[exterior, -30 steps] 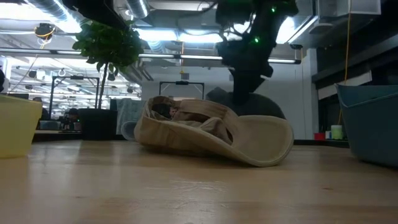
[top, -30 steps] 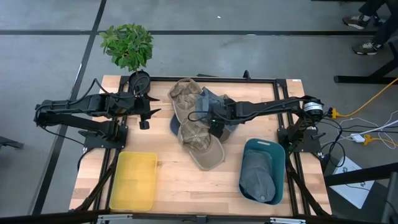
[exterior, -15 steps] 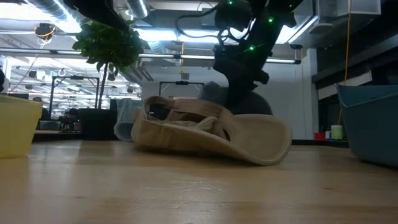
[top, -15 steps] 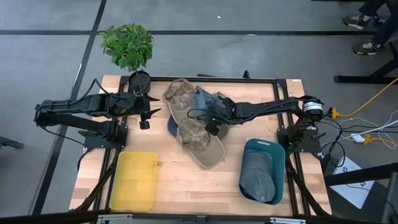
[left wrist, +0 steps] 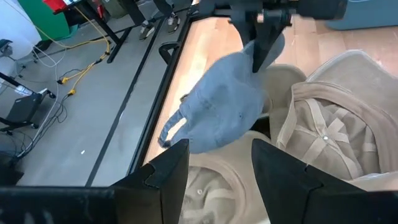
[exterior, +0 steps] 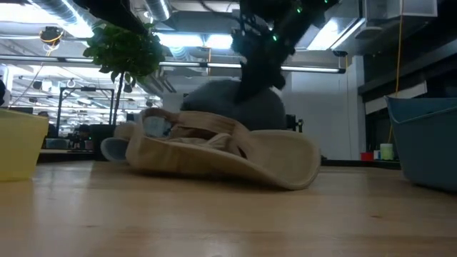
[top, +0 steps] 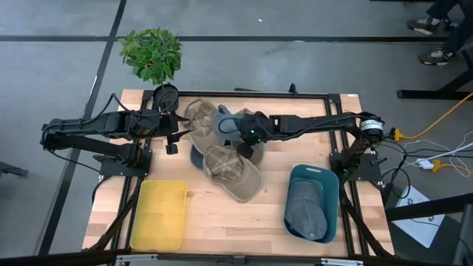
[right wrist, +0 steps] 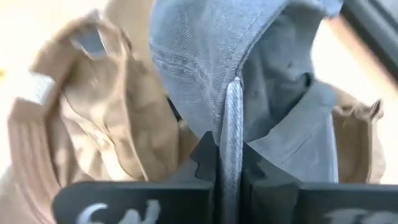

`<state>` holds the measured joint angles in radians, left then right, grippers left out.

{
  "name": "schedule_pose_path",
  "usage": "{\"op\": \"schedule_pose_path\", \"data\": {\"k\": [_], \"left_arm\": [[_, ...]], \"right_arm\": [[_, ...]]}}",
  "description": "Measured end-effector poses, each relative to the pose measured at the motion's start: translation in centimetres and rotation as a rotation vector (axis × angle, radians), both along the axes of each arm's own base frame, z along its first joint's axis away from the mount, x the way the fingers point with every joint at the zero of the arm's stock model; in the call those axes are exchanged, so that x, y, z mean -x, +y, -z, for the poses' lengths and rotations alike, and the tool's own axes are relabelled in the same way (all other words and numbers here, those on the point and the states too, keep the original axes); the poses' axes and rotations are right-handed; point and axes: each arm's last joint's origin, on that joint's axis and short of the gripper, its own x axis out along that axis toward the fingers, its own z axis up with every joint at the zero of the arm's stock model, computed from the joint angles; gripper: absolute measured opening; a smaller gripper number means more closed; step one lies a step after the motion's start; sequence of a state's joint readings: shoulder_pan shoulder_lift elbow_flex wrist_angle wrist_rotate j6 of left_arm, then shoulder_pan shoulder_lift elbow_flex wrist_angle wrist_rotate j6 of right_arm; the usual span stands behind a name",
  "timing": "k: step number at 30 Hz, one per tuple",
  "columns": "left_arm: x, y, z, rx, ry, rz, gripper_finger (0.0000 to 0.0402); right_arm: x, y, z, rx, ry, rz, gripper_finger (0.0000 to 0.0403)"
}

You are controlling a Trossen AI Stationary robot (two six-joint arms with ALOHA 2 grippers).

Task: Pick & Place hat
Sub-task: Put the right blue cap into the blue bin

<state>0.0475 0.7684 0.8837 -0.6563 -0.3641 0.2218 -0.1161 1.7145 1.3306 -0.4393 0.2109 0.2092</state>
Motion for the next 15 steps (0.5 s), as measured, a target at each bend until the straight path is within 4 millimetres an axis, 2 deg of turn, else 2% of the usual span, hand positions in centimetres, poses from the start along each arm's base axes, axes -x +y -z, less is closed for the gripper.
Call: {"op": "schedule_pose_path", "data": {"k": [9,15], "left_arm": [[0.2,0.0,0.2,0.001,0.031,-0.001,0.0171],[0.4,0.0,0.6,0.005,0.079,-0.001,0.0171]], "right_arm": [[-1.3,-0.2,-5.6,0.068,-0.136,-0.151,0.0015],[-1.7,0.0,-7.8,0.022,-0.215,-0.258,0.0015]]}}
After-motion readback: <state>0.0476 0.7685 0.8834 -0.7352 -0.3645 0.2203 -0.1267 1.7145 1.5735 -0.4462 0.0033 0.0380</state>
